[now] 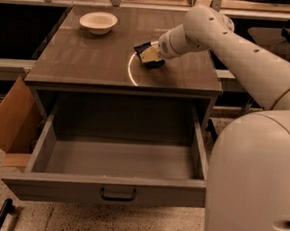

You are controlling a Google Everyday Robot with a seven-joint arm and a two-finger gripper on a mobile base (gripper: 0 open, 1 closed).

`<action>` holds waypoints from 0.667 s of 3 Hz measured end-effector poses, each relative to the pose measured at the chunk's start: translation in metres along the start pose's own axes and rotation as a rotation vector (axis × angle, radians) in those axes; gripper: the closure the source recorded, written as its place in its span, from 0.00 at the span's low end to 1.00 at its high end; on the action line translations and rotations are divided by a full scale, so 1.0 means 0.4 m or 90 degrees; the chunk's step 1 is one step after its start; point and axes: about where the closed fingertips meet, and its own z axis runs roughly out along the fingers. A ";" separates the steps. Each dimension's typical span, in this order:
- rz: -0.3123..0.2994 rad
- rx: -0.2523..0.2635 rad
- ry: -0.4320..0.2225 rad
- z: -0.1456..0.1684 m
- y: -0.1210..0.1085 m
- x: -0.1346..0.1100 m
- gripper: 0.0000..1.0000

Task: Place rxbar blueberry into top drawer

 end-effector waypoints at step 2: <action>-0.028 -0.021 -0.042 -0.051 0.014 -0.024 1.00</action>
Offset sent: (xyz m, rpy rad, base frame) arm -0.1394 -0.0339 0.1976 0.3016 -0.5301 0.5251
